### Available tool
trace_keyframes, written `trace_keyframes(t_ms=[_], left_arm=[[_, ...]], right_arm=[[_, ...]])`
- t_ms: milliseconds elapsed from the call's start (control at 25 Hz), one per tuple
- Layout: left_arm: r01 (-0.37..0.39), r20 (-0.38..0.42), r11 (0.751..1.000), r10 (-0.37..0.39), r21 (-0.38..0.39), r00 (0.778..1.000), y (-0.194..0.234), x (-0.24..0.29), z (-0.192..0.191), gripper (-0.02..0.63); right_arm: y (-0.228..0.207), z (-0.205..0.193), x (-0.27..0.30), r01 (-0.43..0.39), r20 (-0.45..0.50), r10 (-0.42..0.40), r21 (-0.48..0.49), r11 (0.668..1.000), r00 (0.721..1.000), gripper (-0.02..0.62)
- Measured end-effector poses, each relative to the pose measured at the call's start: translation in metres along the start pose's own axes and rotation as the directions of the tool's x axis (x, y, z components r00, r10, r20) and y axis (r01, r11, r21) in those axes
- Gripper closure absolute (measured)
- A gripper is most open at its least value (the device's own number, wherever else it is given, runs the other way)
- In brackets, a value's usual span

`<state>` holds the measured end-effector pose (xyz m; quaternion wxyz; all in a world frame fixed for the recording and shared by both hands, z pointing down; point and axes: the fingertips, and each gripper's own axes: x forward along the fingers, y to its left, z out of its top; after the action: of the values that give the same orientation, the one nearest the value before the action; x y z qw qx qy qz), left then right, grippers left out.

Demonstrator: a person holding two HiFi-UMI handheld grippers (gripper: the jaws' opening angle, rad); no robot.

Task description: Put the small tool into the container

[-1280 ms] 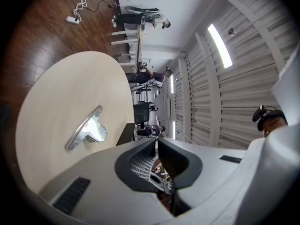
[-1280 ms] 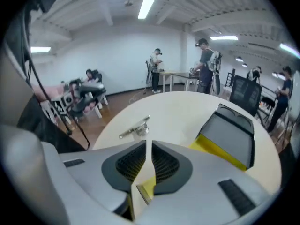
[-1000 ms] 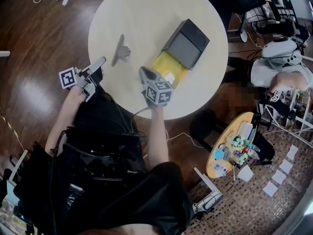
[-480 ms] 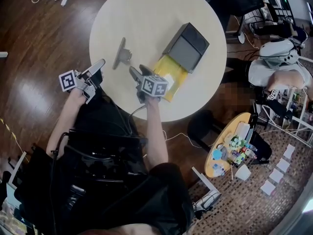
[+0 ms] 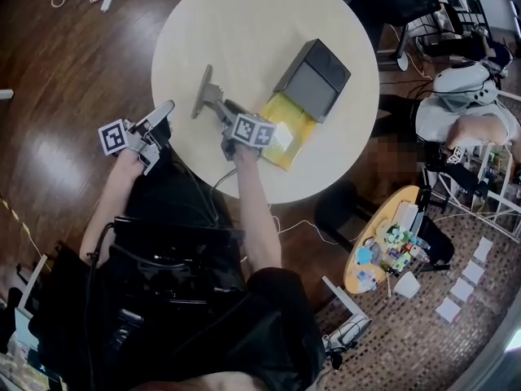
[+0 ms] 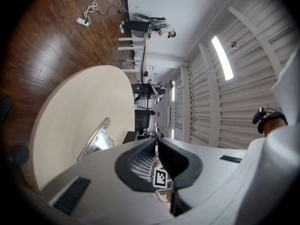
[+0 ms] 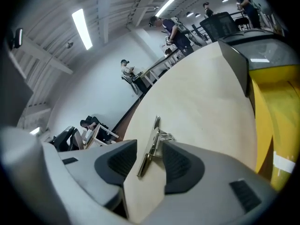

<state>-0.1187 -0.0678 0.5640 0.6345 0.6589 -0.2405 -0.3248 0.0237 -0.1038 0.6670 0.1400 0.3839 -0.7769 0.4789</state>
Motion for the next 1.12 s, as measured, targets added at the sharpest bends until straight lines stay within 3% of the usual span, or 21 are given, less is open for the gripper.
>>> trace_keyframes(t_ms=[600,800,1120], left_arm=[[-0.001,0.004,1.0,0.001,0.002,1.0,-0.002,-0.004,0.011,0.586],[0.002,-0.002,1.0,-0.002,0.008,1.0,-0.001,-0.007,0.015,0.586],[-0.006,-0.048,1.0,0.007,0.006,0.999,0.002,-0.003,0.018,0.586]], right_arm=[[-0.006,-0.002,0.038,-0.017,-0.021,0.019,0.111,0.994,1.0,0.549],[0.004,0.001,0.04,-0.069,0.023,0.066,0.167,0.984,0.998,0.602],[0.022,0.01,0.015,-0.134,0.13,0.107,0.218,0.967,0.986,0.606]])
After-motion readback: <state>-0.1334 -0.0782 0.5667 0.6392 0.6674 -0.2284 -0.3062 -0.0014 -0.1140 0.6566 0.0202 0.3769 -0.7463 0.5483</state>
